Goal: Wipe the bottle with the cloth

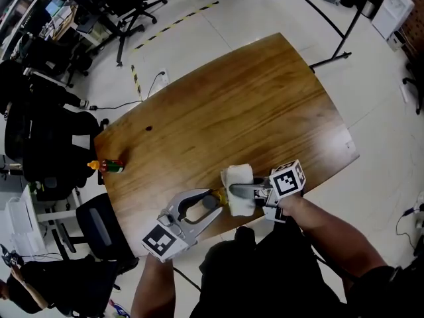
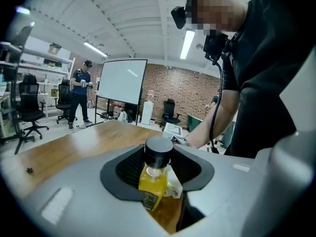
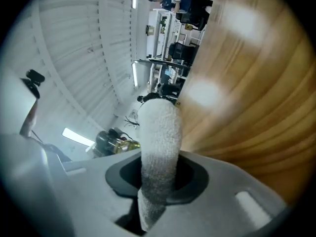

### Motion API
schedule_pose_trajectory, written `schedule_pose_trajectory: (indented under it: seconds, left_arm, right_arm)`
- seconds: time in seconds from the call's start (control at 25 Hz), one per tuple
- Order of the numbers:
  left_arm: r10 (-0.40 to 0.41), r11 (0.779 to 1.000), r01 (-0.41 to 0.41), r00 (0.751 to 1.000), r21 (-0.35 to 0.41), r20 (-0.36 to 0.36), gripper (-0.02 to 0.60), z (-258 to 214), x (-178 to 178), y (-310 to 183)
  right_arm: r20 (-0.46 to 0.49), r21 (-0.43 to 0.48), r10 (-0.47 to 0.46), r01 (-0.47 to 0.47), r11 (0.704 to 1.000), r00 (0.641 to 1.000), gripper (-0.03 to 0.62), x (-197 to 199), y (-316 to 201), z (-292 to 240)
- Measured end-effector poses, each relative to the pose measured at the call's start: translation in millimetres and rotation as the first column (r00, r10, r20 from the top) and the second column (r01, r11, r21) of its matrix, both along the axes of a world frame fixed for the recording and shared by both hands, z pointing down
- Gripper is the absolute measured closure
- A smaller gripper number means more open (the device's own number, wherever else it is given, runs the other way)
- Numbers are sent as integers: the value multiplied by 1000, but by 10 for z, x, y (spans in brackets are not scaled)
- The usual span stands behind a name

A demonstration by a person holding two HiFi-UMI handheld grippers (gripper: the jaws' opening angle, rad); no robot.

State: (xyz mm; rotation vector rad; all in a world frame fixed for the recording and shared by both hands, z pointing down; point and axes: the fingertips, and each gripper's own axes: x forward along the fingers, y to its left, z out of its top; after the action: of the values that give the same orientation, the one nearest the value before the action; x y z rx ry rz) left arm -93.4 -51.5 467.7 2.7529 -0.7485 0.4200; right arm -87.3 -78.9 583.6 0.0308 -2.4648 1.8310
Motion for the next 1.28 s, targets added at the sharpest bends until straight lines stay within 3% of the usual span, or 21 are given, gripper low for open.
schedule_pose_trajectory:
  seconds: [0.24,0.44,0.52,0.64,0.76,0.92,1.04,1.2,1.28]
  left_arm:
    - [-7,1000,7,1000,-10,-11,402,18,-7,-7]
    - [12,1000,-12,1000,1,13,402,25,-26,71]
    - [15,1000,-16,999,10,29,402,34,-30,105]
    - [-17,999,15,998,35,55,402,54,-8,112]
    - [-114,992,111,993,68,40,396,45,17,72]
    - [-259,962,257,966,97,16,394,41,21,30]
    - [-345,936,344,938,76,1,391,27,-12,21]
    - [-383,922,382,924,56,8,394,63,-39,32]
    - [-357,933,355,934,52,29,394,86,-11,92]
  right_arm:
    - [-223,11,-36,40,999,974,522,-57,49,405]
    - [-433,75,-83,127,989,897,522,-67,143,585]
    - [-473,104,-76,142,984,878,522,-61,149,600]
    - [-437,134,-24,92,987,899,520,17,81,452]
    - [-380,176,64,5,984,923,520,196,-61,200]
    - [-341,195,130,-66,979,931,520,460,-145,-27]
    - [-322,207,135,-69,976,937,520,586,-113,-179]
    - [-302,222,142,-75,972,943,520,663,-86,-302]
    - [-281,214,139,-79,974,950,520,661,-60,-344]
